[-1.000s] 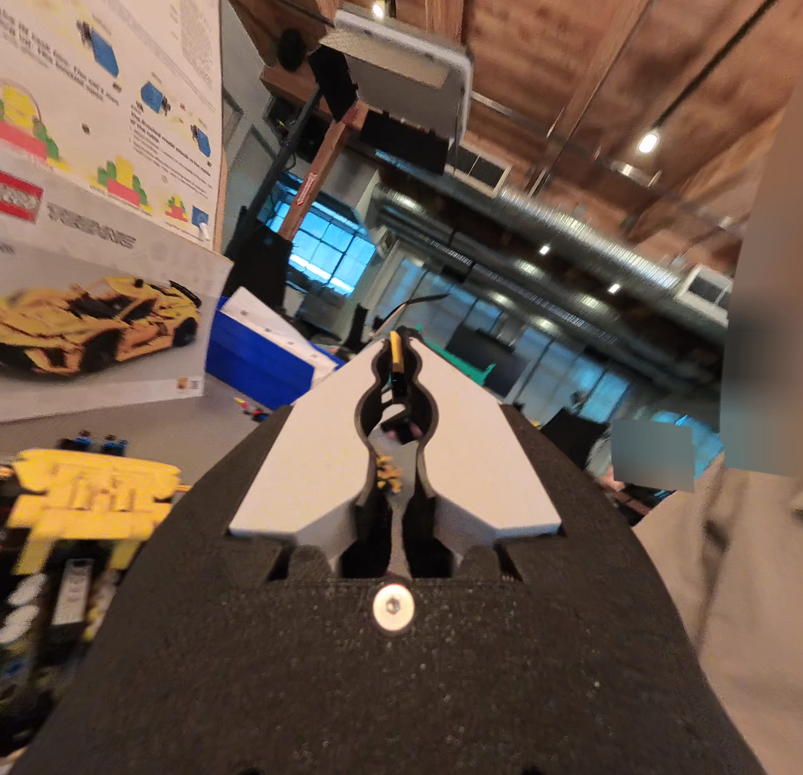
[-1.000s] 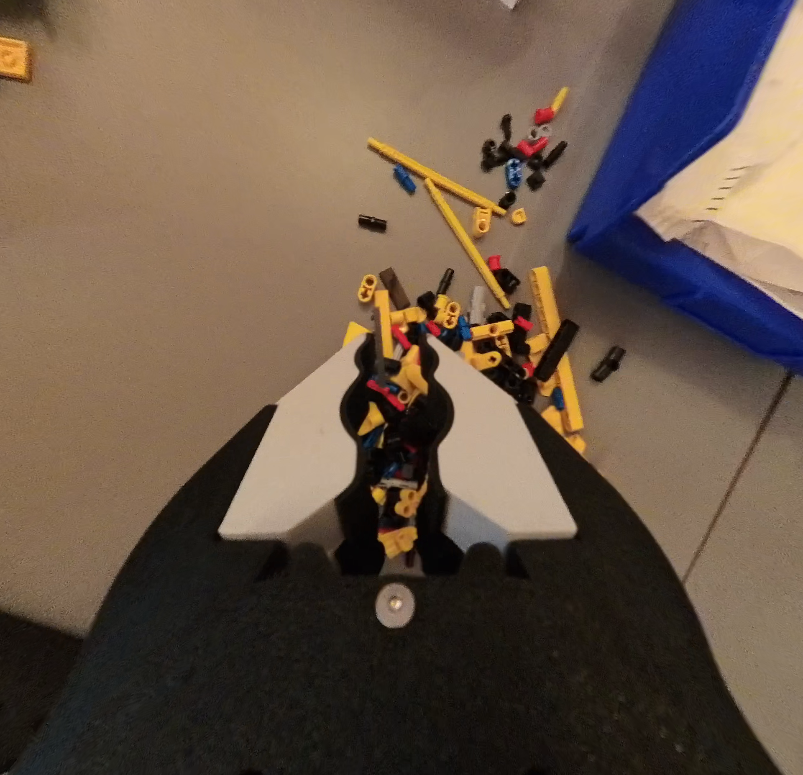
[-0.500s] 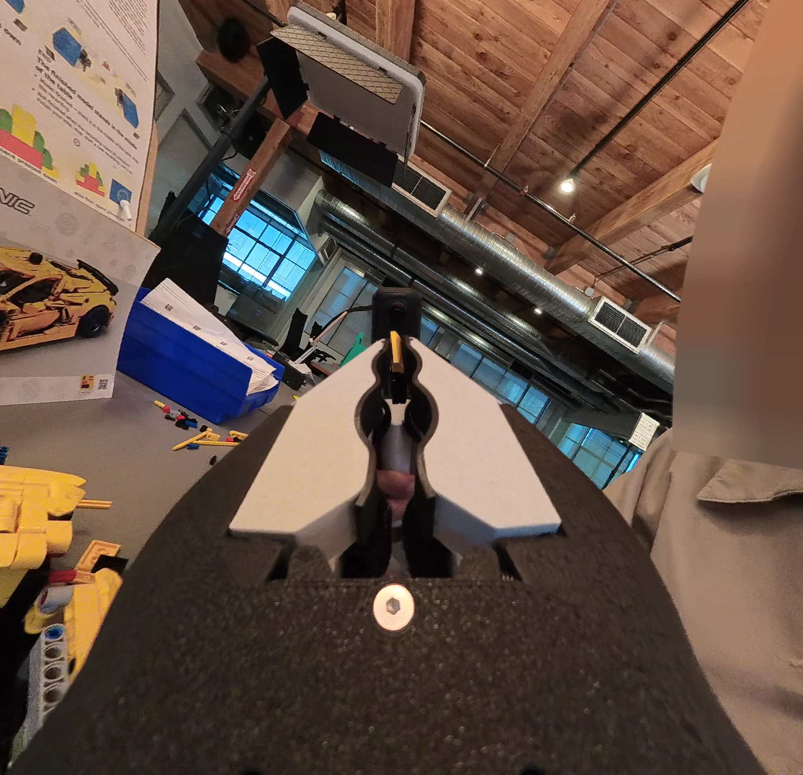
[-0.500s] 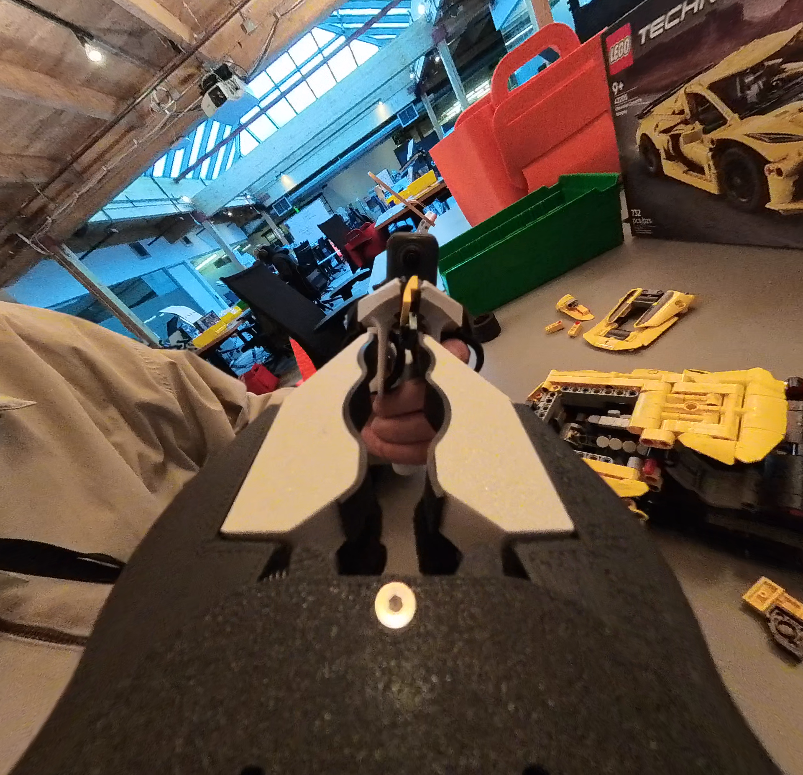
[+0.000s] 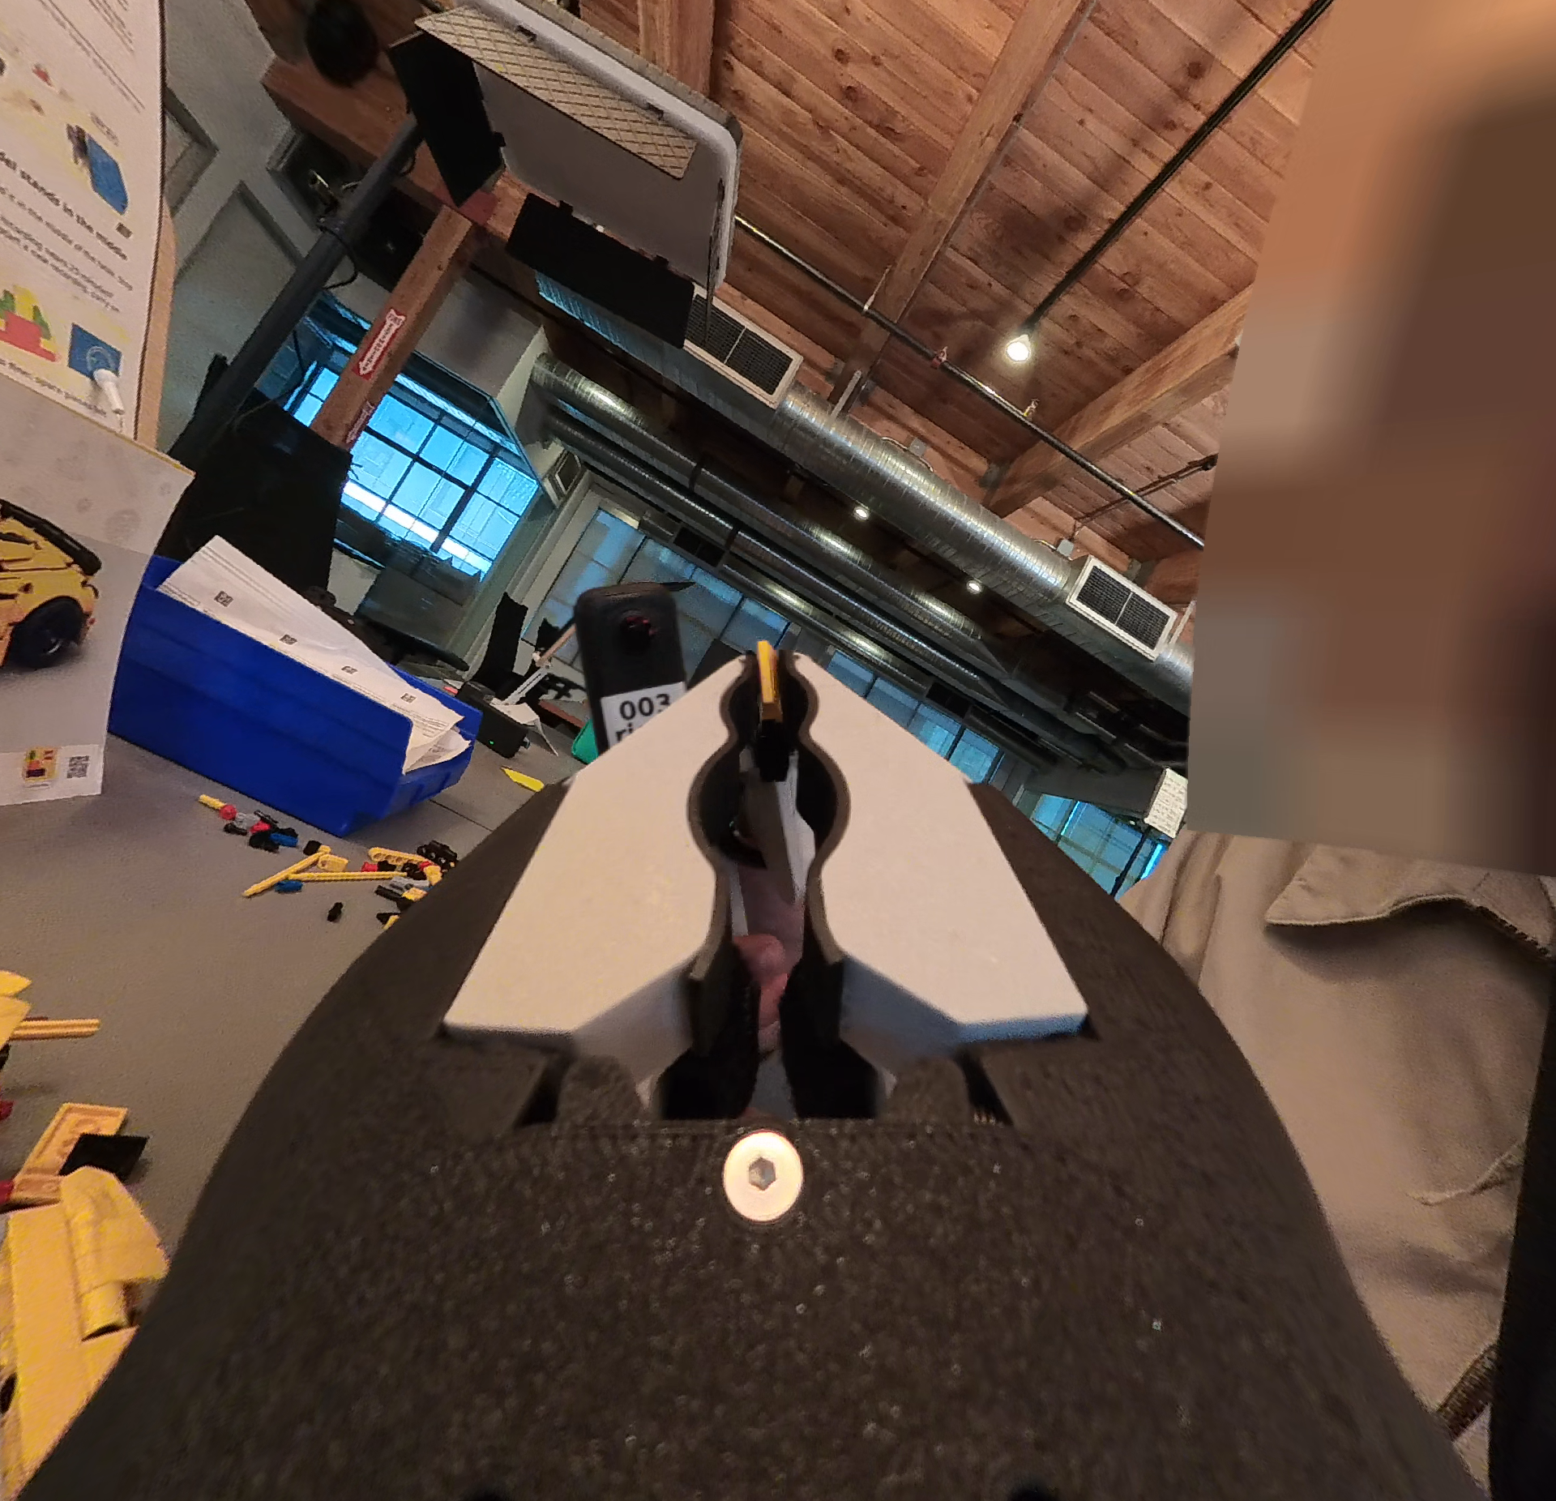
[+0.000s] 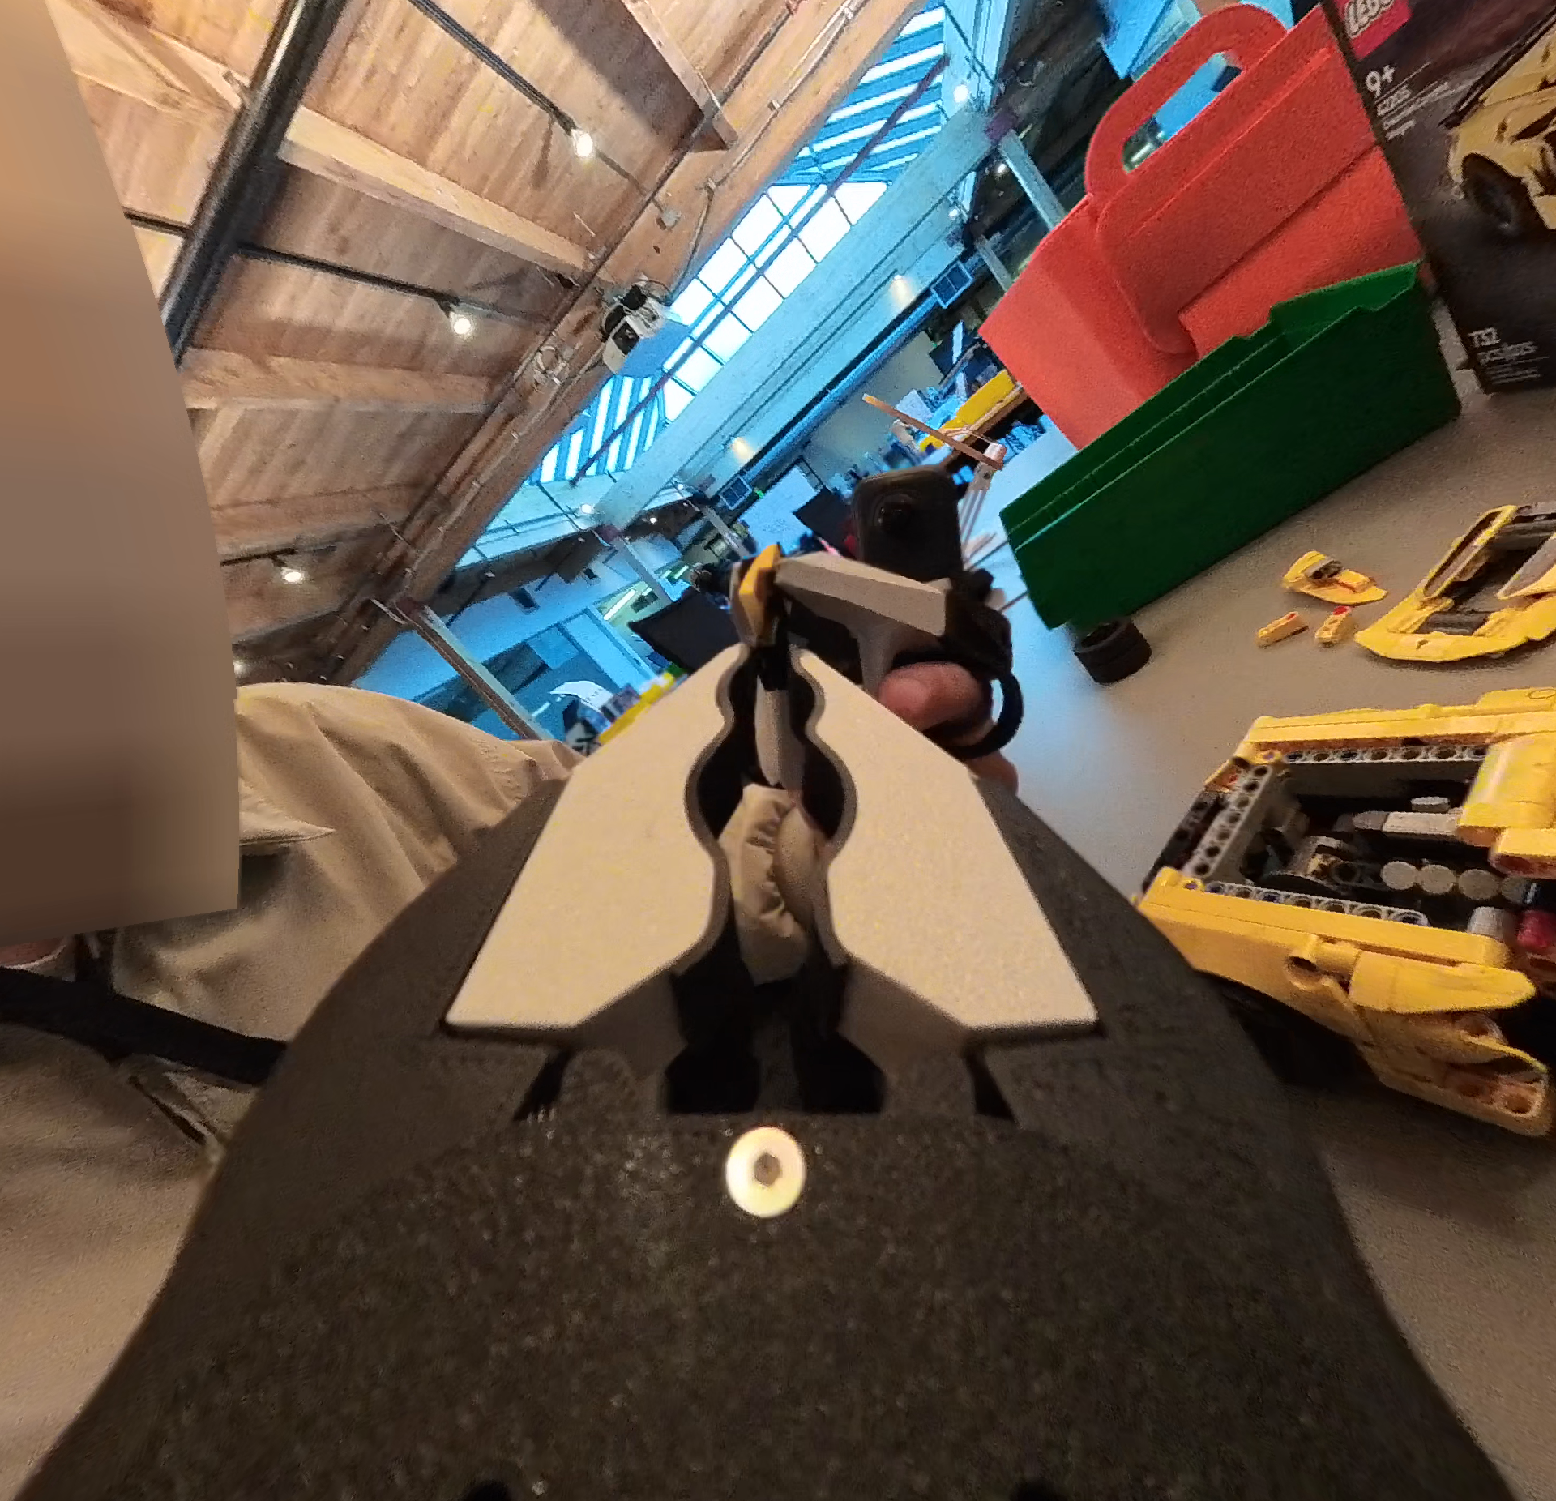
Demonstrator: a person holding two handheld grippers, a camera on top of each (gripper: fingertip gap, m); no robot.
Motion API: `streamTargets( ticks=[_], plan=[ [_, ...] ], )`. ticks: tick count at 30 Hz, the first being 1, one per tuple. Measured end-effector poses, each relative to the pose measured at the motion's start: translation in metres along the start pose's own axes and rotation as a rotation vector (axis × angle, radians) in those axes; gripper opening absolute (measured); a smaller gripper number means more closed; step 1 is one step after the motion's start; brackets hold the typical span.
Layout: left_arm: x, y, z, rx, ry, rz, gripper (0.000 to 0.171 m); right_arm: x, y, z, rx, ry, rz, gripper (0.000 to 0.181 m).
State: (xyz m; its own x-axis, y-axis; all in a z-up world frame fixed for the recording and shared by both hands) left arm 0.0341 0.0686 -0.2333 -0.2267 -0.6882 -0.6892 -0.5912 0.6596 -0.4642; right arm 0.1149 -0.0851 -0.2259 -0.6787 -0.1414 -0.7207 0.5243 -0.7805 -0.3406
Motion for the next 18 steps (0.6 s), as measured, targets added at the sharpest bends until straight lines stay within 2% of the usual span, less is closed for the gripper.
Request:
streamTargets(
  ticks=[5, 8, 10, 12, 13, 14, 15, 18],
  plan=[
    [-0.001, 0.0, 0.0, -0.024, -0.035, -0.005, 0.003, 0.002, 0.003, -0.005, -0.022, -0.058, -0.071, 0.004],
    [-0.002, 0.002, 0.0, -0.102, -0.145, 0.001, 0.004, 0.002, 0.005, -0.008, 0.03, -0.055, -0.085, 0.003],
    [-0.001, 0.001, -0.004, -0.18, -0.33, 0.041, 0.003, 0.002, 0.005, -0.009, 0.146, -0.013, -0.082, 0.002],
    [0.014, -0.009, -0.017, -0.25, -0.644, 0.155, 0.003, 0.001, 0.005, -0.01, 0.257, 0.033, -0.06, 0.002],
    [0.018, -0.012, -0.024, -0.311, -0.791, 0.13, 0.003, 0.0, 0.005, -0.01, 0.278, 0.047, -0.063, 0.002],
    [0.018, -0.012, -0.03, -0.316, -0.859, 0.107, 0.004, -0.001, 0.007, -0.01, 0.298, 0.049, -0.067, 0.003],
    [0.015, -0.011, -0.033, -0.307, -0.847, 0.092, 0.004, -0.002, 0.012, -0.012, 0.318, 0.055, -0.062, 0.003],
    [0.001, -0.004, -0.029, -0.203, -0.594, 0.061, 0.004, -0.008, 0.029, -0.013, 0.335, 0.053, -0.059, 0.003]
  ],
)
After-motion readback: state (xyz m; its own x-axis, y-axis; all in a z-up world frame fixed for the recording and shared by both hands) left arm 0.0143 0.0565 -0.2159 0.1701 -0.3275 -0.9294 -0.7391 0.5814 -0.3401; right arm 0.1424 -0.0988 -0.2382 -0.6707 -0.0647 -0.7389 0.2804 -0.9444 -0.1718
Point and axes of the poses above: each gripper's, where its closed fingertips meet, y back along the fingers, x out of its underside, z = x × y across the jaws, the point moved 10 cm from there along y, back along the fingers, and after that the axes turned 8 degrees about -x, right-handed, at the moved point
